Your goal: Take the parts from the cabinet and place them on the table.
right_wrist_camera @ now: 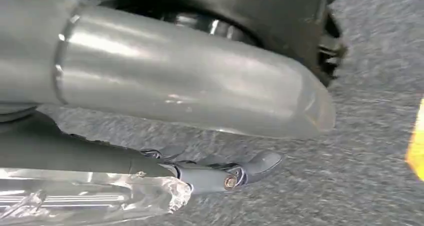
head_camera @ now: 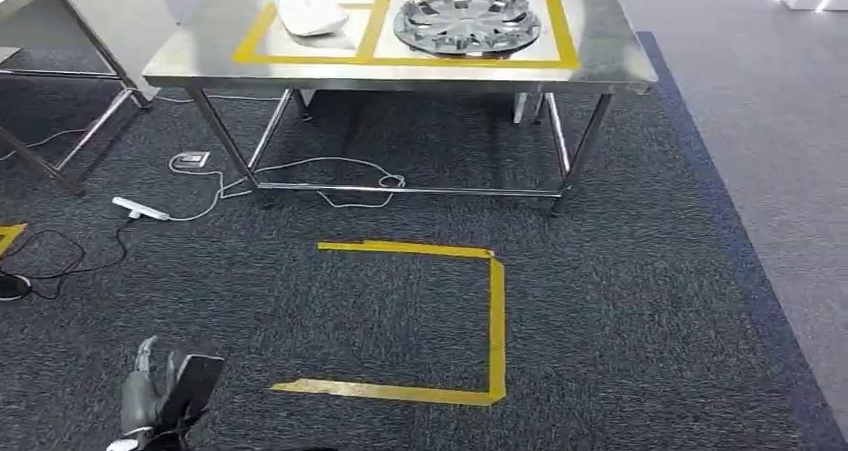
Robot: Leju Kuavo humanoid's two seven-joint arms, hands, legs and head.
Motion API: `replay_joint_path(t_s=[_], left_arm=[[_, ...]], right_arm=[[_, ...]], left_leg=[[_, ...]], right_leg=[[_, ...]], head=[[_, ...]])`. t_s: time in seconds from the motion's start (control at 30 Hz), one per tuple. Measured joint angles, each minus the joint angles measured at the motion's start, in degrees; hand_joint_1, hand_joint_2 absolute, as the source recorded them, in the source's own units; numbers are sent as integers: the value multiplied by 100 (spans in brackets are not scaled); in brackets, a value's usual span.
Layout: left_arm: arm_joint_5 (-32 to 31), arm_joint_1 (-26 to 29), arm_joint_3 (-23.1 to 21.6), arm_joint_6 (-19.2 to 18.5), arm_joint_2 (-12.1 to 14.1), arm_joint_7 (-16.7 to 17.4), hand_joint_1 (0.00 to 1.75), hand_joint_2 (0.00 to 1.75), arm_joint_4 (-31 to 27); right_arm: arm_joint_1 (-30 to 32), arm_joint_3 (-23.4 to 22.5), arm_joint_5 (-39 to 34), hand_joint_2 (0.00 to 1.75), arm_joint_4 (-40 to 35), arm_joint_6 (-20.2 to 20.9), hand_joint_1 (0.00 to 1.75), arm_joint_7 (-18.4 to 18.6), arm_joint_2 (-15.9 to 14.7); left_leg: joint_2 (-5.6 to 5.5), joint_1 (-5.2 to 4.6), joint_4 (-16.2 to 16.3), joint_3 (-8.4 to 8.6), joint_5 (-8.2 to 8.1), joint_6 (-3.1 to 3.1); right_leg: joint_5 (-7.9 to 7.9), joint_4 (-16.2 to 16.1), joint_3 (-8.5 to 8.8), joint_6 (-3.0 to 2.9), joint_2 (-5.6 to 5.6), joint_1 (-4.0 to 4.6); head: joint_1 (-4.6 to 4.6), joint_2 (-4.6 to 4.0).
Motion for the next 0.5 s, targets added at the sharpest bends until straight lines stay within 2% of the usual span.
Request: replay_joint_path(t_s=[0.03, 0.13, 0.17, 0.2, 0.23, 0.3, 0.33, 0.37, 0.4, 0.43, 0.47, 0.5], left_arm=[[48, -7, 76, -39, -2, -61, 0, 0, 316], [100, -33, 249, -100, -28, -153, 0, 0, 1079], [120, -68, 299, -129, -54, -129, 0, 0, 1271], [192, -115, 364, -203, -68, -38, 0, 0, 1483], [270, -161, 458, -244, -85, 63, 0, 0, 1728], [306, -175, 654, -275, -136, 195, 0, 0, 2257], [273, -137, 725, -217, -162, 264, 0, 0, 2496], [238, -117, 754, -170, -177, 309, 0, 0, 2618], [170, -121, 798, -83, -206, 370, 0, 0, 2823], [135, -129, 822, -30, -230, 400, 0, 0, 2928], [76, -132, 857, 51, -265, 451, 0, 0, 3057], [37, -120, 909, 101, -299, 514, 0, 0, 3117]], right_arm=[[-15, 0, -11, 0, 15, 0, 0, -15, 0], [16, -2, -17, 0, 33, -2, 0, -33, -7], [17, -2, -19, 0, 37, -2, 0, -28, -15], [17, 2, -26, 0, 37, -2, 0, -6, -20], [4, 2, -31, 0, 37, -4, 0, 20, -20], [-6, 4, -35, 0, 44, -7, 0, 59, -20], [2, 7, -39, 0, 50, -9, 0, 76, -20], [12, 7, -46, 0, 59, -13, 0, 85, -20], [19, 11, -52, 0, 72, -20, 0, 103, -20], [21, 11, -52, 0, 74, -26, 0, 109, -20], [16, 17, -46, 0, 74, -55, 0, 142, -20], [7, 26, -20, 0, 74, -96, 0, 177, -22]], left_leg=[[-41, -12, -148, 67, -109, 12], [-28, -47, -112, 29, -99, 119], [-7, -20, -144, 36, -76, 164], [14, -6, -150, 37, -67, 193], [28, -7, -150, 32, -75, 230], [120, -23, -149, 28, -84, 256], [175, -34, -148, 28, -91, 267], [217, -39, -148, 27, -93, 270], [245, -44, -147, 27, -95, 270], [277, -52, -147, 35, -99, 268], [309, -54, -147, 52, -109, 265], [342, -62, -148, 80, -121, 255]], right_leg=[[-28, 58, -32, 42, 34, 53], [-10, 49, -84, 120, 68, 9], [-33, 60, -123, 154, 76, 11], [-113, 156, -134, 180, 19, 6], [-301, 412, -263, 207, -51, 5], [-775, 1357, -708, 242, -102, -7], [-926, 1766, -908, 255, -110, -7], [-939, 1933, -994, 258, -115, -8], [-822, 1829, -947, 246, -121, -8], [-589, 1476, -763, 226, -138, -6], [-324, 933, -480, 193, -188, -1], [-121, 391, -177, 147, -358, 18]], head=[[-11, 0], [-7, 0], [-13, 0], [4, 0], [37, 0], [35, 0], [37, 0], [35, 0], [37, 0], [37, 0], [35, 0], [39, 0]])
